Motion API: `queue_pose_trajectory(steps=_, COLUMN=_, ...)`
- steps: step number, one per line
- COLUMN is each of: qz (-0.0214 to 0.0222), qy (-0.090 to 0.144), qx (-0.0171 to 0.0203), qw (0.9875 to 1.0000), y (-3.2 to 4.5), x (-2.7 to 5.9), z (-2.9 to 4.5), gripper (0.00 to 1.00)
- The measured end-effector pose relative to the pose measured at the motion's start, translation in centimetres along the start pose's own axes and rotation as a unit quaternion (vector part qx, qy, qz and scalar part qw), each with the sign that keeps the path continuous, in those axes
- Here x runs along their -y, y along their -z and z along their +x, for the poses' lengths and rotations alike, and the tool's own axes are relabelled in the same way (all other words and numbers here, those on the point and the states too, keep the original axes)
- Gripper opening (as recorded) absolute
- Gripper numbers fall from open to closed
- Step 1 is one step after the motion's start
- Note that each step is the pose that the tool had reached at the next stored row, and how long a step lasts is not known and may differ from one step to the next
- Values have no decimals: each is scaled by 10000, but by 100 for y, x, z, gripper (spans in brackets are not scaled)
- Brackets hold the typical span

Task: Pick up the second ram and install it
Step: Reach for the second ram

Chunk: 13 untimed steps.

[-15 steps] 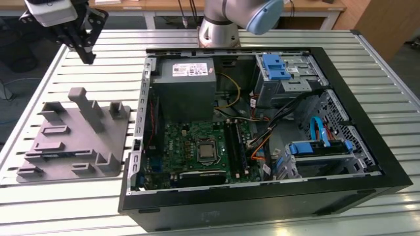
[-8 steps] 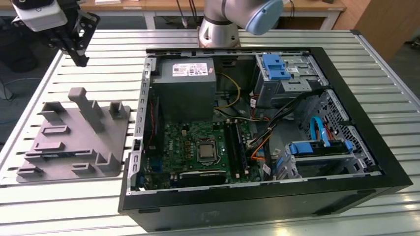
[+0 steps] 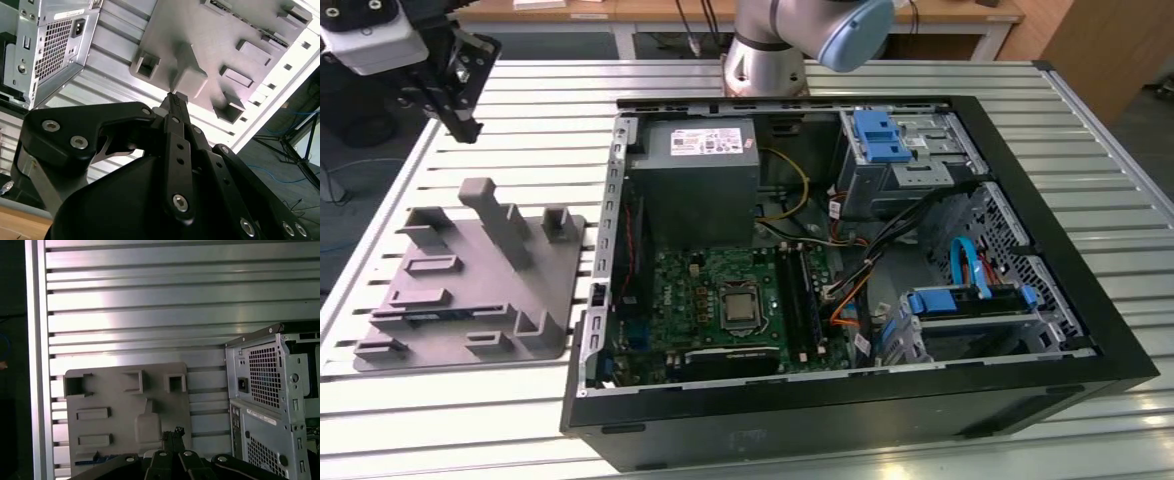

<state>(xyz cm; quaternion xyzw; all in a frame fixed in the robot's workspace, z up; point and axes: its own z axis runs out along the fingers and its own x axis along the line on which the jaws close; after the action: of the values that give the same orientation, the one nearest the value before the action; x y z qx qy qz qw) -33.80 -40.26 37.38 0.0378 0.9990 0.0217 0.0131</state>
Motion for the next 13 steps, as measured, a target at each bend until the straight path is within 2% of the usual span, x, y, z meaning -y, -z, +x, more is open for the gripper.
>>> queue_pose_trajectory(steps=5, qz=0, qy=0, qx=0, qw=10000, y=-18, x=36, z=77, gripper=10)
queue_pose_trajectory(steps=13, qz=0, qy=0, qx=0, qw=10000, y=-51, x=116, z=140, gripper=10)
